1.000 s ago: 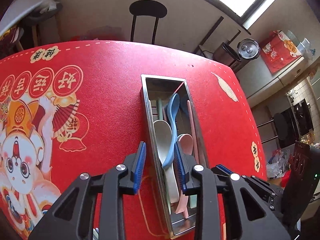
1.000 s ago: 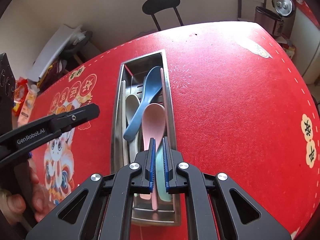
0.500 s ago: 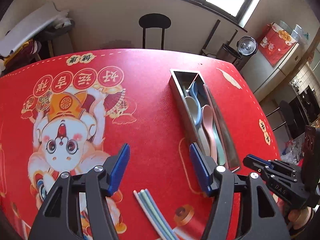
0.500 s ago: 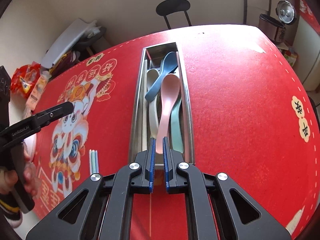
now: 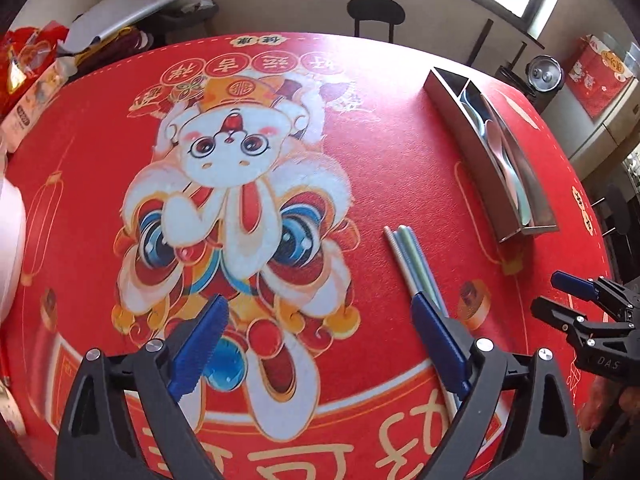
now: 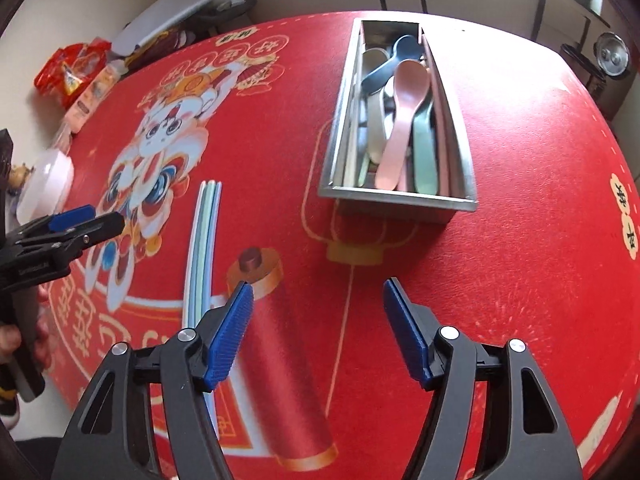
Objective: Organize utensils
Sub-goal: 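Open both tools and move them back over the remaining chopsticks, then grasp a blue chopstick with the right tool while the left tool grasps a white chopstick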
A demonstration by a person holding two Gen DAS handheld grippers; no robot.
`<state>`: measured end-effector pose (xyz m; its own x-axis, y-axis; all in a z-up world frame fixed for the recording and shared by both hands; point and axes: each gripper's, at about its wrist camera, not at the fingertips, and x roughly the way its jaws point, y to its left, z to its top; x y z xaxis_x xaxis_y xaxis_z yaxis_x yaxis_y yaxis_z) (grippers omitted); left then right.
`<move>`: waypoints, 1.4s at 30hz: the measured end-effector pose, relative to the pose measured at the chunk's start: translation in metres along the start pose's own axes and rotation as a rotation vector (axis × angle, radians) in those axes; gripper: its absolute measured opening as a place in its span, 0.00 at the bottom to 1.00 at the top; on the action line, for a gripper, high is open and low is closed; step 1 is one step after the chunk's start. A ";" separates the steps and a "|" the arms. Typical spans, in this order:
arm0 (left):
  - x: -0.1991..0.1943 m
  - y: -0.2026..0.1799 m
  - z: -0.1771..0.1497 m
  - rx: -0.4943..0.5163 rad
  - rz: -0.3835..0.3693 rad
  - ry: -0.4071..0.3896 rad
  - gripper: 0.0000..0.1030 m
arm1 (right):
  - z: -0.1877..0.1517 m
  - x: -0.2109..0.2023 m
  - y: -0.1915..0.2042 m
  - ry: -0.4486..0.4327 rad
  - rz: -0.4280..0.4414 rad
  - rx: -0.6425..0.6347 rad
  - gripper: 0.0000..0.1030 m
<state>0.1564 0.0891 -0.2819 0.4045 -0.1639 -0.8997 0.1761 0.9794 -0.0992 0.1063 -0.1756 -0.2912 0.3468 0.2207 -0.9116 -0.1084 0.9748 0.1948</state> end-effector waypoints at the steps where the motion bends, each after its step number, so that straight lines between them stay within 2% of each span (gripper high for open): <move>1: -0.001 0.003 -0.003 -0.005 0.008 0.002 0.88 | -0.002 0.006 0.006 0.018 0.005 -0.016 0.64; 7: -0.006 0.021 -0.020 -0.050 0.031 0.005 0.90 | -0.018 0.032 0.041 0.117 0.014 -0.102 0.65; 16: -0.009 0.028 -0.032 -0.066 0.028 0.012 0.90 | -0.024 0.035 0.055 0.119 -0.045 -0.132 0.67; 28: -0.006 0.034 -0.032 -0.082 0.026 0.015 0.90 | -0.021 0.038 0.064 0.136 -0.048 -0.162 0.67; 37: -0.005 0.033 -0.033 -0.086 0.022 0.022 0.90 | -0.020 0.038 0.065 0.123 -0.101 -0.182 0.67; 40: -0.003 0.029 -0.034 -0.087 -0.011 0.030 0.90 | -0.020 0.034 0.056 0.120 -0.105 -0.172 0.65; 41: -0.003 0.025 -0.034 -0.078 -0.025 0.027 0.89 | -0.021 0.033 0.051 0.120 -0.091 -0.162 0.57; 42: -0.003 0.021 -0.034 -0.067 -0.035 0.026 0.85 | -0.022 0.031 0.047 0.122 -0.077 -0.151 0.53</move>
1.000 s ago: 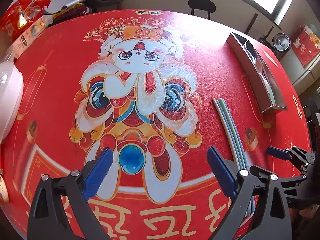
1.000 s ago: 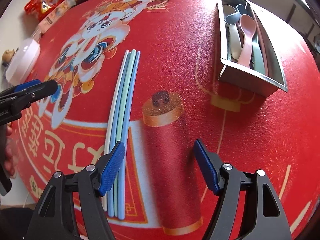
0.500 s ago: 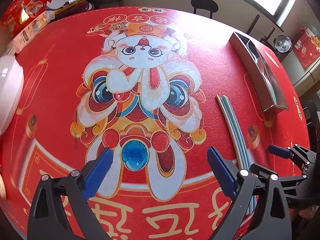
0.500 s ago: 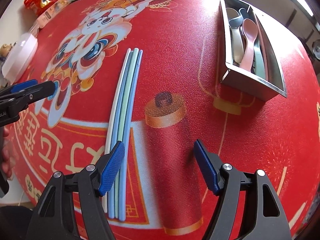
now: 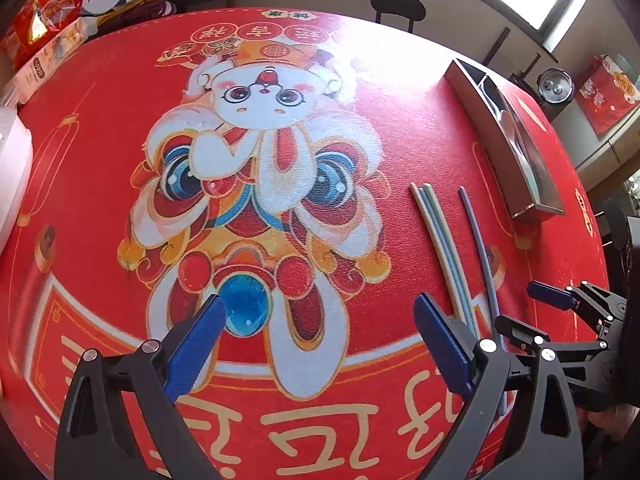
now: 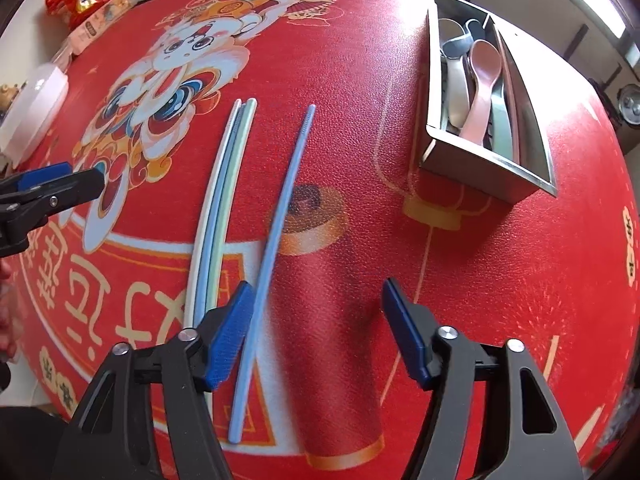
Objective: Organize utensils
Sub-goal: 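Grasp a blue chopstick with the right tool while the left tool grasps a white chopstick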
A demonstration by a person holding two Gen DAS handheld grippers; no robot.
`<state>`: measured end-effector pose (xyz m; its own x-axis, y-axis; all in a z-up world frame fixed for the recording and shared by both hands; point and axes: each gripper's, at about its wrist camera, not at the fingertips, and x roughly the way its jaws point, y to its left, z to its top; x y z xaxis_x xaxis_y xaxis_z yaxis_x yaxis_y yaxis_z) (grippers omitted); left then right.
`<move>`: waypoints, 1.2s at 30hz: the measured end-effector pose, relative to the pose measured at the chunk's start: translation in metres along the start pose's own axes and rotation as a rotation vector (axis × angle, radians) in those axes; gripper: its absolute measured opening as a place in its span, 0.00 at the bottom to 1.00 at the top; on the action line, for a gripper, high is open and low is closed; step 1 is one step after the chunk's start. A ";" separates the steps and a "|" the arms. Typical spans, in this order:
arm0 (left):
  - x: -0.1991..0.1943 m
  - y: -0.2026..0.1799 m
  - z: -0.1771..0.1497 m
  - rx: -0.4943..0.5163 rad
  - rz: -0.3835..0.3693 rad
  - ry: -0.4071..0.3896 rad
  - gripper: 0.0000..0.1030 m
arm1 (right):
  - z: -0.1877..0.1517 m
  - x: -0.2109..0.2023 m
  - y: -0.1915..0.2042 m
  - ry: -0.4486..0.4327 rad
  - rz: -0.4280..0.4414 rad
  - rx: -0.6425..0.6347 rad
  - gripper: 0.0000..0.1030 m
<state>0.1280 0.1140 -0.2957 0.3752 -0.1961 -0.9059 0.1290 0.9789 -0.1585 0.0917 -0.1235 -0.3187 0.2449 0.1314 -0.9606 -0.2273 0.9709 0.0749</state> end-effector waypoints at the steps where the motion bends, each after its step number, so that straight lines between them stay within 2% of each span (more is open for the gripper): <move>1: 0.001 -0.005 -0.001 0.012 -0.012 0.005 0.81 | -0.001 -0.001 -0.004 -0.002 0.015 0.007 0.46; 3: 0.006 -0.017 -0.002 0.034 -0.042 0.028 0.60 | -0.004 -0.003 -0.008 -0.006 0.031 0.002 0.33; 4: 0.008 -0.023 -0.002 0.045 -0.056 0.038 0.55 | -0.004 -0.004 -0.008 -0.007 0.035 -0.007 0.24; 5: 0.010 -0.029 -0.004 0.056 -0.068 0.044 0.44 | -0.005 -0.005 -0.008 -0.006 0.036 -0.020 0.17; 6: 0.011 -0.036 -0.005 0.068 -0.081 0.049 0.31 | -0.005 -0.006 -0.008 -0.006 0.036 -0.031 0.14; 9: 0.014 -0.054 -0.006 0.092 -0.131 0.059 0.18 | -0.007 -0.007 -0.012 -0.009 0.049 -0.039 0.10; 13: 0.016 -0.075 -0.006 0.120 -0.167 0.061 0.16 | -0.011 -0.010 -0.024 -0.013 0.061 -0.029 0.08; 17: 0.023 -0.082 -0.005 0.103 -0.170 0.079 0.15 | -0.012 -0.010 -0.034 -0.015 0.074 -0.019 0.07; 24: 0.034 -0.081 -0.006 0.048 -0.160 0.112 0.12 | -0.013 -0.010 -0.038 -0.017 0.100 -0.026 0.07; 36: 0.040 -0.084 -0.004 0.035 -0.118 0.121 0.12 | -0.012 -0.010 -0.040 -0.013 0.119 -0.035 0.07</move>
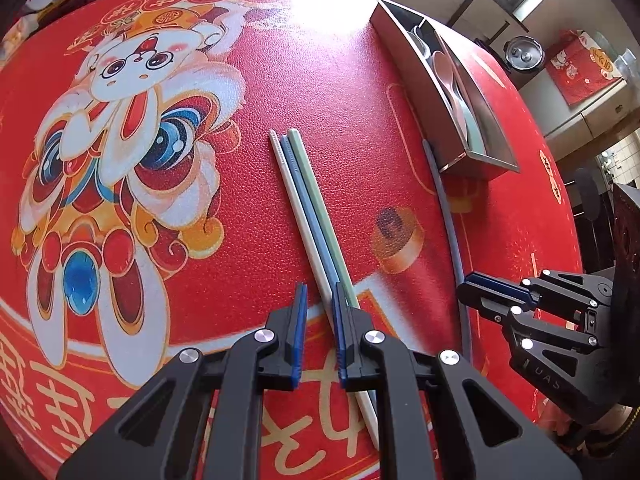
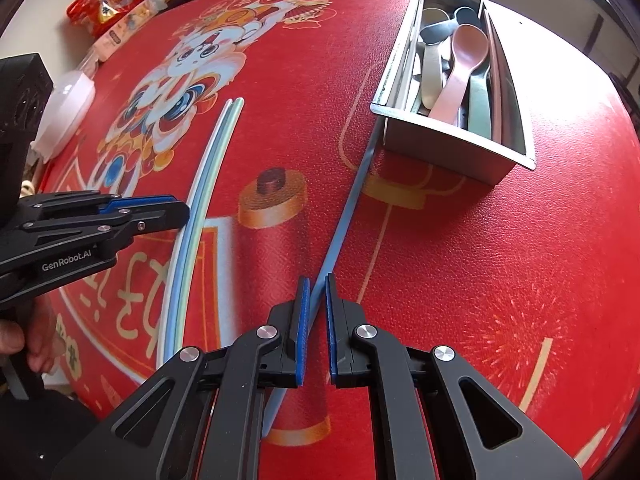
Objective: Organize utensils
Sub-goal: 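Grasp a blue chopstick with the right tool while the left tool grasps a white chopstick, then lift the blue and white chopsticks and carry them toward the caddy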
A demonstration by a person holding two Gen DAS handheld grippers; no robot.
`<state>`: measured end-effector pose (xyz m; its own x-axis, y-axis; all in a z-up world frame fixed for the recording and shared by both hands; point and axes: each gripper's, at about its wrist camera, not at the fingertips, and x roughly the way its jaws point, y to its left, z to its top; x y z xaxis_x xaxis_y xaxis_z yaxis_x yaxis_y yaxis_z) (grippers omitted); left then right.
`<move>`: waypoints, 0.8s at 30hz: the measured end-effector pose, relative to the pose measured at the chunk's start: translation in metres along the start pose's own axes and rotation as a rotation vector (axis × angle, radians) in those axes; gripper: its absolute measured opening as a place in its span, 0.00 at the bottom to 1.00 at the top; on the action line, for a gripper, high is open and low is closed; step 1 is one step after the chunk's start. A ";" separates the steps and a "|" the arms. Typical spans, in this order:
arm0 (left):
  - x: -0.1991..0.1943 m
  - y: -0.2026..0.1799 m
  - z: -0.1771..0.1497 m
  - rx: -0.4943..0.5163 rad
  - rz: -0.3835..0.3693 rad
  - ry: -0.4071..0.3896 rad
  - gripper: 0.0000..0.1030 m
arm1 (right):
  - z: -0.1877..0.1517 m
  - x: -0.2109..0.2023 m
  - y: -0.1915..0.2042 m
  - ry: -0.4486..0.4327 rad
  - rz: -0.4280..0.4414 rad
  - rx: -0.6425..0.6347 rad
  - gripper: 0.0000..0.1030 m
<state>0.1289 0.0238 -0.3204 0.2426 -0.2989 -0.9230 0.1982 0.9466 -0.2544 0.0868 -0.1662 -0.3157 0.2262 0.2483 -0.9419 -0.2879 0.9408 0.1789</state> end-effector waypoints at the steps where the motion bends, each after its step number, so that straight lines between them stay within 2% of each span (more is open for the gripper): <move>1: 0.001 0.000 0.001 0.000 0.008 0.000 0.12 | 0.000 0.000 0.000 0.000 0.001 0.000 0.07; 10: 0.000 0.009 0.004 0.020 0.022 0.003 0.09 | 0.000 0.000 0.000 0.000 0.001 0.008 0.07; 17: -0.006 0.042 0.016 -0.040 0.084 -0.021 0.09 | -0.001 0.000 -0.001 -0.002 0.002 0.018 0.07; 20: -0.008 0.053 0.022 -0.059 0.086 -0.035 0.09 | -0.001 0.001 -0.001 -0.003 0.005 0.017 0.07; 22: -0.007 0.051 0.023 -0.055 0.096 -0.034 0.10 | 0.000 0.002 0.002 0.001 0.017 0.007 0.07; 24: -0.008 0.047 0.021 -0.043 0.097 -0.034 0.16 | 0.000 0.003 0.007 0.003 0.019 -0.009 0.07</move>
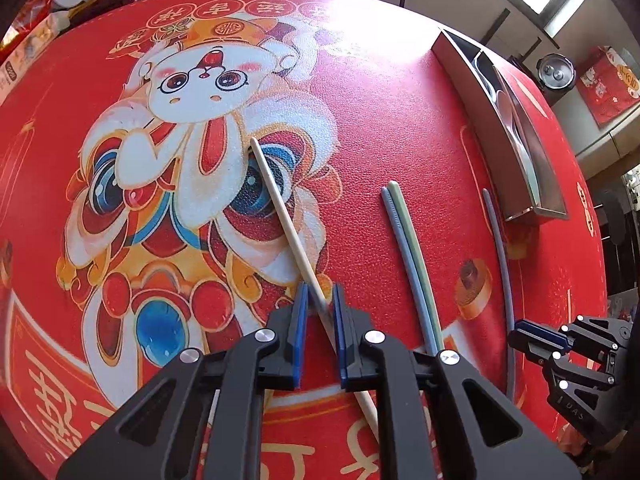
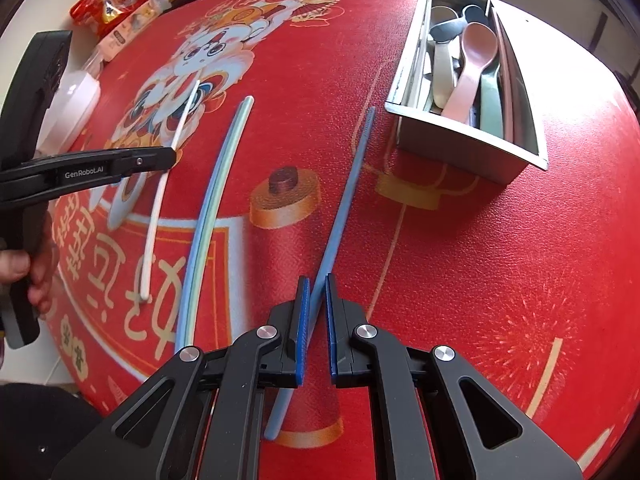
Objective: Organize utensils
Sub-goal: 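Lift the blue and white chopsticks and carry them toward the caddy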
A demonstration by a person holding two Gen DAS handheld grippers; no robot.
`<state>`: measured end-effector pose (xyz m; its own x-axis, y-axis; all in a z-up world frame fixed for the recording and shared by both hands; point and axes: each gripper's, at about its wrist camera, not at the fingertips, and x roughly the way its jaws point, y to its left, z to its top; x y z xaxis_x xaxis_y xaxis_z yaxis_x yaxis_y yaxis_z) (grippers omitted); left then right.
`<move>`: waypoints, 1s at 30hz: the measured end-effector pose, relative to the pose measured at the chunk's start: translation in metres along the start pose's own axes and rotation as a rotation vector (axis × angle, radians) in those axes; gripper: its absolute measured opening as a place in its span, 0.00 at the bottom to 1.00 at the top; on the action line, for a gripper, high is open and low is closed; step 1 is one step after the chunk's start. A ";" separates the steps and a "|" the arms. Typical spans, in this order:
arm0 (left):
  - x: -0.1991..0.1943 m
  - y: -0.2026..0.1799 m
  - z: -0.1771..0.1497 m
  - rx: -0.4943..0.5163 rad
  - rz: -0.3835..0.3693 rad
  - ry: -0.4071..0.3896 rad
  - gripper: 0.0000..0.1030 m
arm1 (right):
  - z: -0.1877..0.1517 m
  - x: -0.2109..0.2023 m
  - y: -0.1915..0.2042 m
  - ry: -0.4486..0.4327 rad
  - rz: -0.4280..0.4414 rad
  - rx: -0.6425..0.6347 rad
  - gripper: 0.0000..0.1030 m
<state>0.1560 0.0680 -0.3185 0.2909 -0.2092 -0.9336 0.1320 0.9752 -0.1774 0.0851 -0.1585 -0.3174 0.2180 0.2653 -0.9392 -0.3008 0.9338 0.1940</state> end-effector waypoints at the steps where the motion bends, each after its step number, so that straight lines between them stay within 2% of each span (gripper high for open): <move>1: -0.001 -0.003 -0.003 0.006 -0.005 0.003 0.17 | 0.000 0.001 0.003 0.002 0.003 -0.007 0.07; 6: -0.004 -0.016 -0.019 0.033 0.022 -0.006 0.21 | 0.001 0.000 0.008 0.011 -0.020 -0.010 0.08; 14: -0.002 -0.018 -0.014 0.034 0.055 -0.044 0.21 | 0.004 0.002 0.005 0.016 -0.070 0.033 0.09; 16: 0.001 -0.019 -0.010 0.042 0.071 -0.051 0.17 | 0.005 0.001 0.004 0.015 -0.093 0.044 0.11; 17: 0.001 -0.019 -0.009 0.045 0.083 -0.052 0.11 | 0.005 0.001 0.003 0.015 -0.096 0.053 0.11; 18: 0.001 -0.017 -0.008 0.041 0.076 -0.052 0.09 | 0.005 0.001 0.001 0.017 -0.084 0.068 0.12; 20: 0.001 -0.011 -0.007 0.026 0.055 -0.047 0.06 | 0.005 0.001 -0.004 0.019 -0.076 0.096 0.18; 25: -0.004 0.006 -0.014 -0.021 -0.004 -0.040 0.06 | 0.004 0.002 -0.006 0.031 -0.082 0.102 0.19; 30: -0.006 0.005 -0.017 -0.004 0.008 -0.049 0.07 | 0.004 0.003 -0.003 0.034 -0.107 0.088 0.19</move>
<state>0.1388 0.0752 -0.3196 0.3377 -0.2042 -0.9189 0.1255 0.9772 -0.1710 0.0908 -0.1599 -0.3194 0.2121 0.1566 -0.9646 -0.1948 0.9740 0.1153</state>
